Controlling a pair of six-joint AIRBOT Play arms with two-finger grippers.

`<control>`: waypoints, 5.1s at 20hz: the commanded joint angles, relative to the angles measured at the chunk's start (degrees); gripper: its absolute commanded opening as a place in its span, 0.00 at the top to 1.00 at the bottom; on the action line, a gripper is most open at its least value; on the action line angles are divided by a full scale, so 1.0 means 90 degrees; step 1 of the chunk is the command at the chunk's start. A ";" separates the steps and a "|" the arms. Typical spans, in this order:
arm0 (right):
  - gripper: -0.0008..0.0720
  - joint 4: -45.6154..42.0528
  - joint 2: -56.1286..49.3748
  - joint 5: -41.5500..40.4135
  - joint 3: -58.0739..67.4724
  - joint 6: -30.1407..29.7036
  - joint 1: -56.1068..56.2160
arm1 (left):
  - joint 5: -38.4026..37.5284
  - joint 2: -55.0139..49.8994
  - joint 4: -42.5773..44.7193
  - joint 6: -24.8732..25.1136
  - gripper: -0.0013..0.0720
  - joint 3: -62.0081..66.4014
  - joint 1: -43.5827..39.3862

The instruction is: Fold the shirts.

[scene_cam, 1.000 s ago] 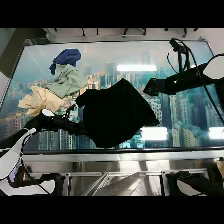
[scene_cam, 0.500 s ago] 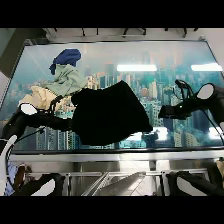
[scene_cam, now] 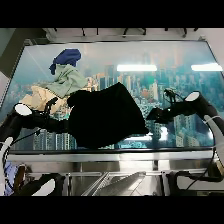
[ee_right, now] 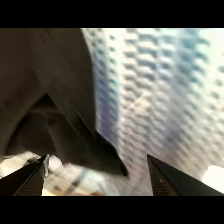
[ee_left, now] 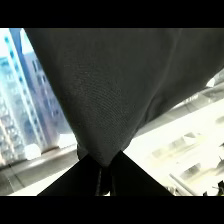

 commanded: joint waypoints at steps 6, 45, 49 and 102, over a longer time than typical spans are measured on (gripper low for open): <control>0.96 0.0104 -0.0493 -0.0299 -0.0017 -0.0044 0.0767 | -0.0345 -0.0051 0.0029 -0.0107 0.96 0.0056 0.0012; 0.96 -0.2057 0.0104 -0.2140 0.2033 0.1197 0.0714 | -0.0245 -0.3235 0.3347 -0.0930 0.96 0.5513 -0.1695; 0.96 -0.1212 -0.0393 -0.3548 0.2033 0.1105 0.0714 | 0.0019 -0.4012 0.3351 -0.0991 0.96 0.6528 -0.1710; 0.02 -0.0597 -0.0367 0.0544 0.0554 0.0126 -0.1715 | -0.0981 -0.0228 -0.0595 -0.0051 0.96 -0.0245 0.1353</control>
